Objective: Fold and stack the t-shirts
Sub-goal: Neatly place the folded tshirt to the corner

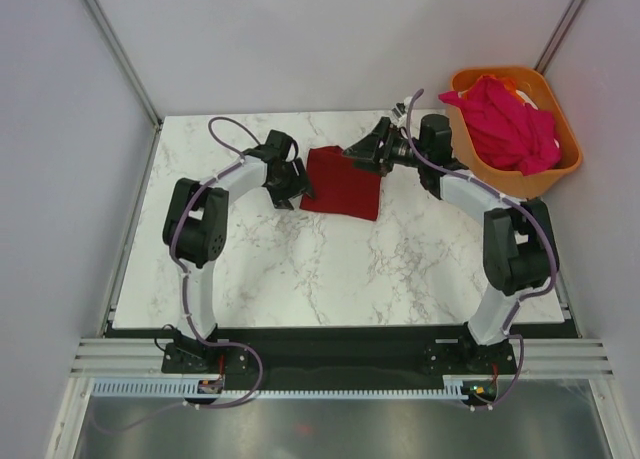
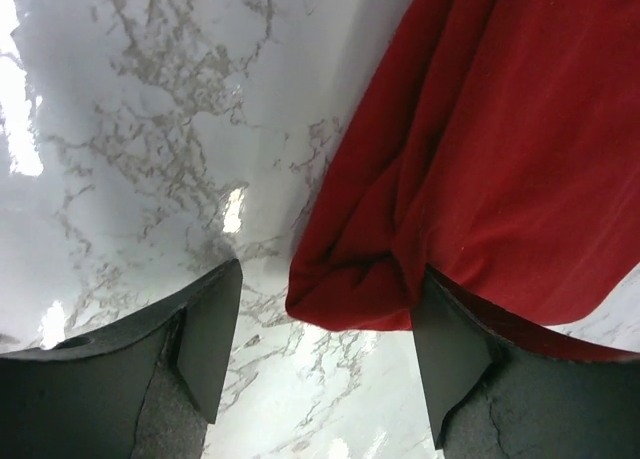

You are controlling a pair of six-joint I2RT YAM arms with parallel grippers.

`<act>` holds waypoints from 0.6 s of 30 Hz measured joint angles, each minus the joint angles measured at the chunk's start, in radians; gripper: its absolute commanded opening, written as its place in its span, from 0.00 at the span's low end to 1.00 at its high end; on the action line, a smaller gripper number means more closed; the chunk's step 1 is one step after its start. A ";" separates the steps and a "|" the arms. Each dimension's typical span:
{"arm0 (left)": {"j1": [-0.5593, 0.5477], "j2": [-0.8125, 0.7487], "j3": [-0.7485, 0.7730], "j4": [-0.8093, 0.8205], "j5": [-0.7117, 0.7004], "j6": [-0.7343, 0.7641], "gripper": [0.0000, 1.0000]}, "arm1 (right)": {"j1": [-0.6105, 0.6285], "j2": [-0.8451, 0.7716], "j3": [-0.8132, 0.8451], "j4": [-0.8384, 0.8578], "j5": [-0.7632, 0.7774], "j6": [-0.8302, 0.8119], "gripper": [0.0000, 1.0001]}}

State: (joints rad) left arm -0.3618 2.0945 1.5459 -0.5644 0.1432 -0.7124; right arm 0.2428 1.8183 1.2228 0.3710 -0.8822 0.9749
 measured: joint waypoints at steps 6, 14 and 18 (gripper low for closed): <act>0.002 0.024 0.000 0.047 0.042 -0.023 0.66 | 0.000 -0.112 -0.029 -0.178 0.024 -0.130 0.89; 0.024 0.047 0.005 0.087 0.081 -0.058 0.02 | 0.000 -0.141 -0.067 -0.312 0.037 -0.198 0.89; 0.087 0.073 0.019 0.112 0.150 -0.090 0.02 | 0.000 -0.142 -0.071 -0.331 0.046 -0.210 0.88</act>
State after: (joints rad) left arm -0.2752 2.1674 1.5646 -0.4526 0.2935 -0.8028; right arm 0.2432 1.6764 1.1522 0.0399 -0.8364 0.7647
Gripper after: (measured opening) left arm 0.061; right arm 0.885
